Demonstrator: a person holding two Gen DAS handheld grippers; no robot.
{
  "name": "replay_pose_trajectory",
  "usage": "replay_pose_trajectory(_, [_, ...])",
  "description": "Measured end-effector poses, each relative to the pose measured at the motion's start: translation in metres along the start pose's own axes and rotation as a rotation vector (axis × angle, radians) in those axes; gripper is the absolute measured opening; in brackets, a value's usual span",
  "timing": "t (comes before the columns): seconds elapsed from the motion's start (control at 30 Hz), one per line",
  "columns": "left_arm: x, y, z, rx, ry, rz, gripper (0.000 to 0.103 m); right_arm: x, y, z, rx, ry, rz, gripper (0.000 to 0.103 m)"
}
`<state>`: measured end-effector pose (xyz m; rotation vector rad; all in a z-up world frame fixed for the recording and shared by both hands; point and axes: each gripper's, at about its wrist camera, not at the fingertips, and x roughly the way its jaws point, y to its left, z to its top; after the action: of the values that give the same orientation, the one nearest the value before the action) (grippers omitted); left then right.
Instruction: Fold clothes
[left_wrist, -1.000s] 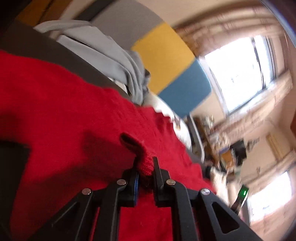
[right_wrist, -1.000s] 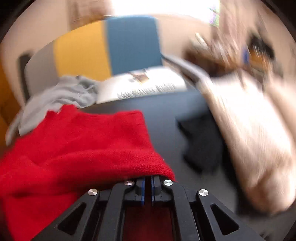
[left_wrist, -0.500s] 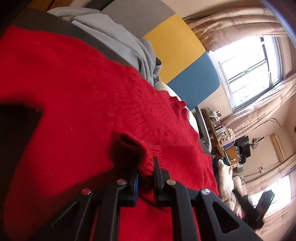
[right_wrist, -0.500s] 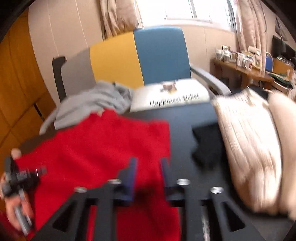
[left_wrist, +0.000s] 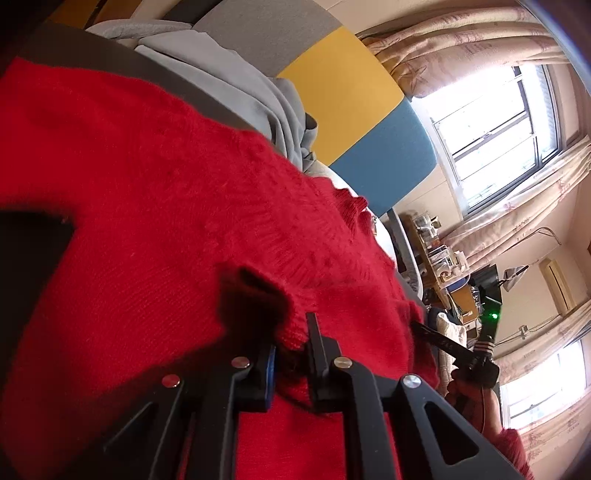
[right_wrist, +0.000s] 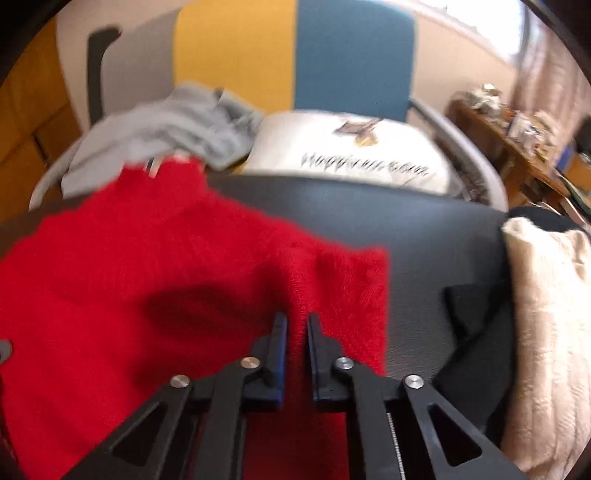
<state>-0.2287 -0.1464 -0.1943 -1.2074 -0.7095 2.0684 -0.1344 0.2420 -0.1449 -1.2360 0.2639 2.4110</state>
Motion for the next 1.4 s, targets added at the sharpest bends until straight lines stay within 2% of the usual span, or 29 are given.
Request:
replay_pose_trajectory(0.07, [-0.002, -0.011, 0.009, 0.011, -0.038, -0.032, 0.011, -0.013, -0.016, 0.005, 0.079, -0.072, -0.025, 0.007])
replay_pose_trajectory(0.1, [0.000, -0.015, 0.012, 0.034, -0.047, -0.025, 0.011, -0.016, -0.024, 0.007, 0.120, -0.096, -0.033, 0.007])
replay_pose_trajectory(0.17, [0.014, -0.021, 0.017, 0.088, -0.034, 0.049, 0.010, -0.004, -0.040, 0.010, 0.201, -0.065, -0.017, 0.007])
replay_pose_trajectory(0.23, [0.024, -0.013, 0.016, 0.098, -0.011, 0.086, 0.010, 0.011, -0.049, 0.007, 0.226, -0.009, 0.025, 0.011])
replay_pose_trajectory(0.27, [0.029, -0.009, 0.015, 0.101, 0.000, 0.102, 0.006, 0.010, -0.058, 0.002, 0.264, -0.012, 0.052, 0.013])
replay_pose_trajectory(0.3, [0.033, -0.004, 0.014, 0.104, 0.012, 0.118, 0.005, 0.009, -0.067, -0.003, 0.303, -0.015, 0.080, 0.021])
replay_pose_trajectory(0.33, [0.033, 0.000, 0.013, 0.092, 0.010, 0.100, 0.005, 0.004, -0.075, -0.009, 0.340, -0.026, 0.098, 0.028])
replay_pose_trajectory(0.37, [0.031, 0.004, 0.012, 0.076, 0.003, 0.073, 0.005, -0.012, -0.085, -0.017, 0.371, -0.065, 0.090, 0.043])
replay_pose_trajectory(0.4, [0.030, 0.007, 0.012, 0.065, 0.002, 0.057, 0.005, -0.029, -0.095, -0.025, 0.403, -0.103, 0.080, 0.046])
replay_pose_trajectory(0.43, [0.030, 0.007, 0.013, 0.063, 0.002, 0.051, 0.005, -0.044, -0.103, -0.032, 0.426, -0.134, 0.066, 0.046])
replay_pose_trajectory(0.5, [0.031, 0.006, 0.012, 0.062, 0.004, 0.042, 0.008, -0.064, -0.107, -0.045, 0.400, -0.138, 0.025, 0.046])
replay_pose_trajectory(0.53, [0.031, 0.005, 0.012, 0.069, 0.006, 0.039, 0.014, -0.072, -0.107, -0.053, 0.386, -0.131, 0.035, 0.046])
replay_pose_trajectory(0.57, [0.032, 0.000, 0.012, 0.086, 0.010, 0.042, 0.021, -0.078, -0.105, -0.061, 0.372, -0.122, 0.057, 0.045])
replay_pose_trajectory(0.63, [0.033, -0.009, 0.010, 0.123, 0.017, 0.059, 0.024, -0.081, -0.090, -0.074, 0.288, -0.066, 0.073, 0.045])
replay_pose_trajectory(0.67, [0.034, -0.012, 0.009, 0.138, 0.017, 0.075, 0.024, -0.079, -0.082, -0.077, 0.234, -0.038, 0.048, 0.045])
replay_pose_trajectory(0.73, [0.035, -0.016, 0.006, 0.159, 0.012, 0.099, 0.024, -0.068, -0.064, -0.083, 0.124, -0.005, -0.003, 0.039])
replay_pose_trajectory(0.77, [0.034, -0.017, 0.005, 0.163, 0.008, 0.106, 0.024, -0.063, -0.060, -0.084, 0.108, 0.000, -0.007, 0.033])
replay_pose_trajectory(0.83, [0.033, -0.018, 0.003, 0.170, -0.001, 0.122, 0.023, -0.050, -0.056, -0.086, 0.114, 0.022, -0.006, 0.028])
replay_pose_trajectory(0.87, [0.033, -0.018, 0.002, 0.174, -0.005, 0.129, 0.023, -0.042, -0.056, -0.085, 0.121, 0.031, 0.001, 0.008])
replay_pose_trajectory(1.0, [0.035, -0.021, -0.001, 0.202, -0.004, 0.161, 0.021, -0.042, -0.074, -0.092, 0.240, 0.010, -0.038, 0.007])
replay_pose_trajectory(1.1, [0.037, -0.021, -0.001, 0.210, -0.001, 0.172, 0.019, -0.047, -0.071, -0.095, 0.208, 0.015, -0.040, 0.011])
replay_pose_trajectory(1.17, [0.036, -0.017, -0.001, 0.190, -0.001, 0.148, 0.019, -0.063, -0.070, -0.097, 0.208, 0.012, -0.055, 0.012])
replay_pose_trajectory(1.23, [0.034, -0.013, 0.000, 0.172, -0.003, 0.127, 0.019, -0.083, -0.068, -0.098, 0.223, -0.045, -0.064, 0.017])
replay_pose_trajectory(1.33, [0.034, -0.012, 0.000, 0.161, -0.004, 0.118, 0.019, -0.108, -0.060, -0.096, 0.239, -0.157, -0.054, 0.018])
replay_pose_trajectory(1.4, [0.034, -0.014, -0.001, 0.169, -0.001, 0.125, 0.019, -0.095, -0.046, -0.090, 0.201, -0.138, -0.008, 0.018])
